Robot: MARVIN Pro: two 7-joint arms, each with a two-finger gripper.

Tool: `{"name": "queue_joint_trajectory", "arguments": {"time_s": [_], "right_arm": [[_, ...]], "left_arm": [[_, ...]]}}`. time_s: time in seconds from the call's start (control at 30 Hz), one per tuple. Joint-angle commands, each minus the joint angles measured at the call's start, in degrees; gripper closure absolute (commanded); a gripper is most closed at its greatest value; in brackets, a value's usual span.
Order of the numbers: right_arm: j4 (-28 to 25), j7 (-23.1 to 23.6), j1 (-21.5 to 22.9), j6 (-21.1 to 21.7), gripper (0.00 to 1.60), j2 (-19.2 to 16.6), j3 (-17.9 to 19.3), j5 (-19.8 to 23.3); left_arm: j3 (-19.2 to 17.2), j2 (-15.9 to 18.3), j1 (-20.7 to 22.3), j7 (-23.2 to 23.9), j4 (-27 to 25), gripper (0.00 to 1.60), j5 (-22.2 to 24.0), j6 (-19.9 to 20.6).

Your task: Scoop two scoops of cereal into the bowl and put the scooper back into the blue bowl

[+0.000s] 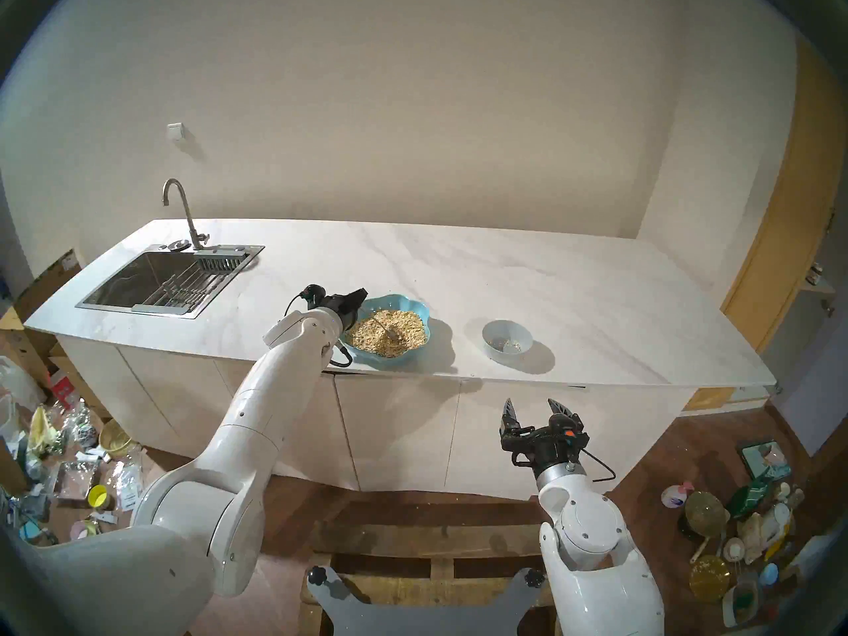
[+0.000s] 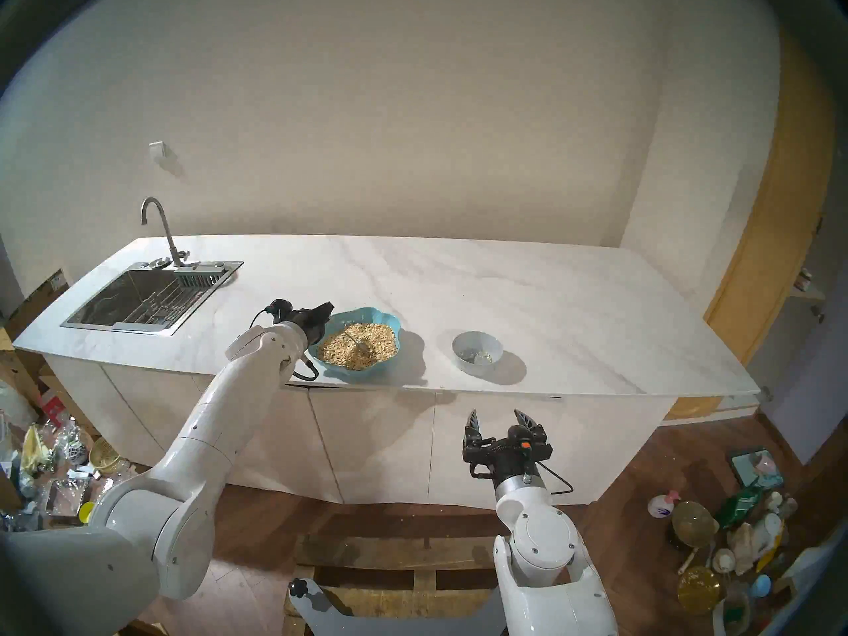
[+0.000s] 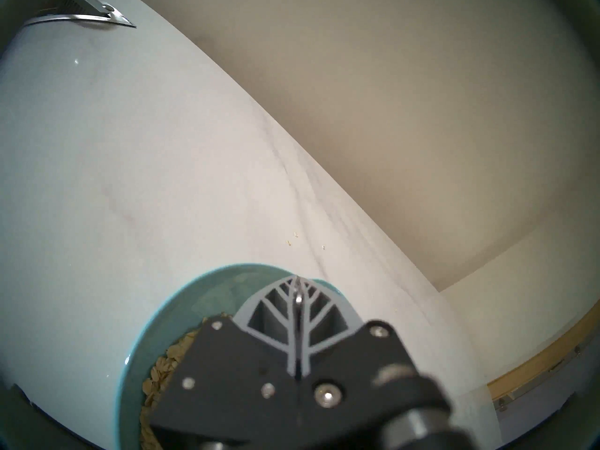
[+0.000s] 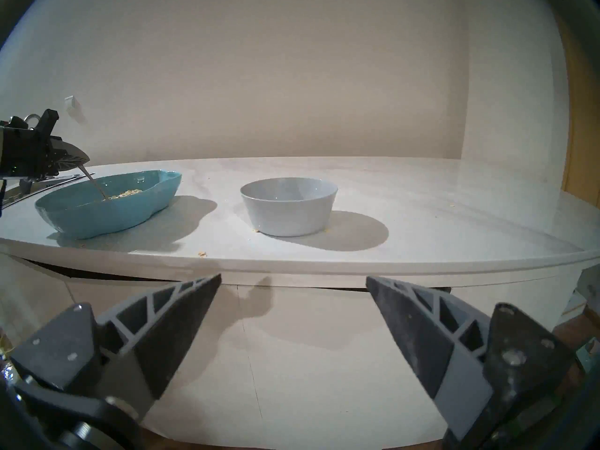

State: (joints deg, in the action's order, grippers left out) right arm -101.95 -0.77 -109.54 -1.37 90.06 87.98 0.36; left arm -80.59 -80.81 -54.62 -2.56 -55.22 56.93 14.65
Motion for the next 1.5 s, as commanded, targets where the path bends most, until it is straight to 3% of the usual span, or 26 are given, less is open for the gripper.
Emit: {"name": "queue_joint_trajectory", "arguments": {"time_s": [0.0,0.43,0.8,1.47], "right_arm": [[-1.42,-0.02,0.28,-0.17,0.0,0.05,-0.01,0.01],[-1.43,-0.02,0.28,-0.16,0.0,0.05,-0.01,0.01],[-1.44,-0.02,0.28,-0.16,0.0,0.05,-0.01,0.01],[-1.42,-0.02,0.29,-0.17,0.0,0.05,-0.02,0.01]], "left_arm": [[0.21,-1.54,1.31,0.93,-1.17,1.6,0.18,-1.35],[0.01,-3.82,-0.02,0.78,-1.51,1.6,0.97,-3.34],[0.11,-5.41,-3.78,0.4,-4.49,1.6,2.19,-3.75],[-4.53,-6.98,-6.72,-1.29,-8.37,1.6,7.32,-3.21]]}}
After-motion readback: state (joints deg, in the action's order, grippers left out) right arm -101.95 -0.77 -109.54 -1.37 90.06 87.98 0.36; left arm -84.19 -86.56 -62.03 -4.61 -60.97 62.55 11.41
